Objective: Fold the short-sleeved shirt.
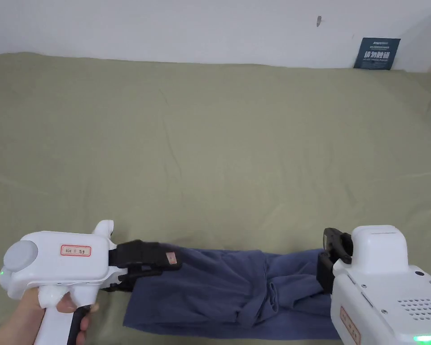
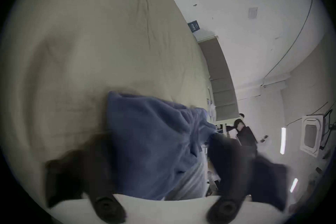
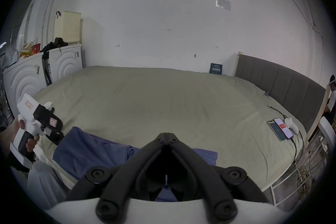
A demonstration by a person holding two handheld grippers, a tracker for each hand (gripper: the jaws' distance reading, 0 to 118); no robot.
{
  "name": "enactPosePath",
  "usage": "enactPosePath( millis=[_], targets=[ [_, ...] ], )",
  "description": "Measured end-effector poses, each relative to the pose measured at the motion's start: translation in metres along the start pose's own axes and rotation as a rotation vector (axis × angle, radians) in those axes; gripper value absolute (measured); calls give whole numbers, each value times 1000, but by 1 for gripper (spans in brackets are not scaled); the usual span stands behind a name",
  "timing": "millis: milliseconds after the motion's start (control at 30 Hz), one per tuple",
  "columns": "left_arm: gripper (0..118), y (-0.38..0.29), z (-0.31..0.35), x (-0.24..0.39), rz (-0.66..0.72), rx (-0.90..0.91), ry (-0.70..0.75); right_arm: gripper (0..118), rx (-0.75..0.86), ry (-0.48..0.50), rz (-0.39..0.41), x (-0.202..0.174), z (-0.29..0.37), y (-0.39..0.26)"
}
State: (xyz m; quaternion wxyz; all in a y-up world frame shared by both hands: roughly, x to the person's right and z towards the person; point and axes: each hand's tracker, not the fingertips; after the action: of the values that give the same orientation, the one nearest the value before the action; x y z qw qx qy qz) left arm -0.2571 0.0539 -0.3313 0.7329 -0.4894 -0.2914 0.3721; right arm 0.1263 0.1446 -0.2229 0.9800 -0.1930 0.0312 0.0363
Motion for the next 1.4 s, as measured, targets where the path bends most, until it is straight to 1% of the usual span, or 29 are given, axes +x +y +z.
enactPosePath(
  millis=[33, 67, 133, 167, 200, 267, 333, 433, 500, 567, 600, 633, 733, 800, 900, 967, 1033, 1133, 1233, 1333, 1367, 1400],
  targets=[
    [15, -2, -4, 2, -33, 12, 121, 0, 9, -1, -3, -1, 0, 2],
    [9, -3, -5, 1, -53, 6, 164, 0, 15, 0, -5, -1, 0, 5],
    [9, -1, 5, -3, 19, 31, 91, 0, 28, 0, -10, -1, 0, 12],
    [9, 0, 13, -2, 17, 72, 90, 0, 35, 1, -6, 0, 0, 15],
    [9, 1, 22, 0, 45, 87, 74, 0, 43, 0, -1, 0, 0, 18],
    [9, 3, 41, 6, 53, 119, 74, 0, 43, 3, 8, 1, -4, 23],
    [9, 5, 70, 7, 37, 179, 129, 0, 57, 0, 15, 0, -7, 26],
    [9, 1, 116, 4, 55, 246, 193, 0, 71, 0, 1, -1, -15, 32],
    [9, -4, 151, 4, 37, 294, 292, 0, 91, -5, 0, -4, -19, 35],
    [9, -9, 171, 10, 22, 327, 352, 0, 100, -5, 0, -7, -24, 37],
    [9, -9, 178, 14, -5, 349, 409, 0, 102, 0, -5, -9, -25, 37],
    [9, -10, 181, 20, -5, 347, 421, 0, 103, 3, -7, -10, -27, 37],
    [9, -12, 171, 48, -75, 312, 441, 0, 101, 7, 0, -14, -30, 37],
    [9, -13, 158, 67, -73, 314, 453, 0, 93, 14, -1, -14, -29, 36],
    [9, -15, 128, 99, -124, 284, 453, 0, 85, 15, 3, -10, -23, 32],
    [9, -14, 109, 115, -134, 263, 456, 0, 78, 15, 4, -6, -19, 30],
    [9, -15, 85, 133, -181, 218, 457, 0, 72, 9, 7, -1, -16, 27],
    [9, -15, 46, 155, -199, 177, 466, 0, 61, 2, 1, 7, -13, 25],
    [9, -14, 3, 169, -210, 146, 462, 0, 53, -6, 2, 15, -9, 20],
    [9, -12, -41, 174, -255, 101, 527, 0, 43, -12, 0, 22, -6, 14],
    [9, -13, -55, 174, -247, 96, 533, 0, 37, -17, 0, 25, -5, 12],
    [14, -14, -68, 174, -273, 76, 544, 0, 31, -21, -3, 27, -5, 10]
  ],
)
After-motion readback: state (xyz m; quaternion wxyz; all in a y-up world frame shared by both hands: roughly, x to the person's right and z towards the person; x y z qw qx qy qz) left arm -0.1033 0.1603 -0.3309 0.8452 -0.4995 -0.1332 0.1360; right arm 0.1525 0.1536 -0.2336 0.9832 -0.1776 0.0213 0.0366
